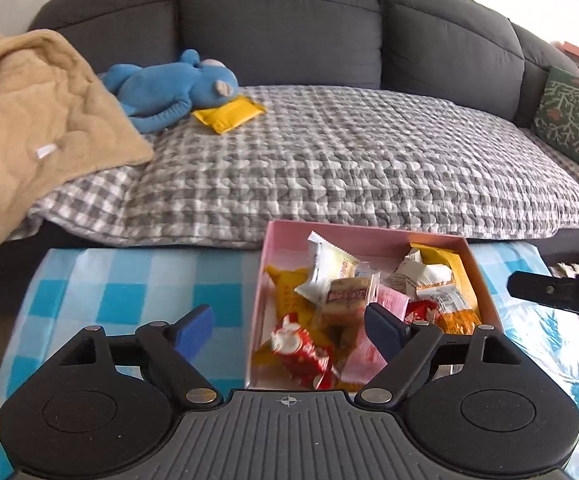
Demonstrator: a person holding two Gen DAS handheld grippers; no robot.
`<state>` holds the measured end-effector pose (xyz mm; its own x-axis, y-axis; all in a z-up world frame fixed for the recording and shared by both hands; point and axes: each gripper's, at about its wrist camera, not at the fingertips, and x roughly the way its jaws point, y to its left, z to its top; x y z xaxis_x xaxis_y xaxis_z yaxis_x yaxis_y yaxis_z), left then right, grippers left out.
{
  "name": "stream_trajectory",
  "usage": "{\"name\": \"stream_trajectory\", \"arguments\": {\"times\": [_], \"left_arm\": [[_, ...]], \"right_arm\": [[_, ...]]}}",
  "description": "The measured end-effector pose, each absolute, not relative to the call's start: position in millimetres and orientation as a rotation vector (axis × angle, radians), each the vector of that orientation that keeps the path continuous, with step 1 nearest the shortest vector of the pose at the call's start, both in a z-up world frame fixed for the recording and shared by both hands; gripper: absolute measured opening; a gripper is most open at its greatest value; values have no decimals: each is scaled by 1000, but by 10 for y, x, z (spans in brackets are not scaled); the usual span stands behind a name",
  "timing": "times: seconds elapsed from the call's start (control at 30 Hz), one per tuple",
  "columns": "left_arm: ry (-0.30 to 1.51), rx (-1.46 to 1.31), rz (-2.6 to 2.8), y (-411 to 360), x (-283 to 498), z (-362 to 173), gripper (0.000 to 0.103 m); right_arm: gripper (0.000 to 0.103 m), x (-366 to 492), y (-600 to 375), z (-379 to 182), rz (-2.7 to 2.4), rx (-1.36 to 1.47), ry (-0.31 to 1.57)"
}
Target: Organize snacks
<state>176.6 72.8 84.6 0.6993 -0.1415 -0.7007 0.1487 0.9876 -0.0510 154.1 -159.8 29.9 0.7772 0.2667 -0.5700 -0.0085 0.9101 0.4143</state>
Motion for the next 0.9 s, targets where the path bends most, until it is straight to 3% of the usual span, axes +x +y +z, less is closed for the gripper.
{"name": "stream_trajectory", "arguments": {"times": [0.03, 0.3, 0.43, 0.67, 0.9], "left_arm": [[778, 8, -142, 749, 1698, 890, 86], [778, 37, -89, 772, 1049, 1113, 96], [783, 53, -102, 761, 840, 1095, 96], [761, 4, -92, 849, 695, 1116, 96], [713, 1, -96, 832, 634, 1060, 99]], "right_arm": [[70, 1463, -1573, 326, 155, 394, 668], [72, 1007, -1369, 438, 173, 337, 746], [86, 717, -1316, 428, 194, 299, 750], [85, 526, -1341, 432, 138, 253, 699], [91, 419, -1299, 460, 111, 196, 593]]}}
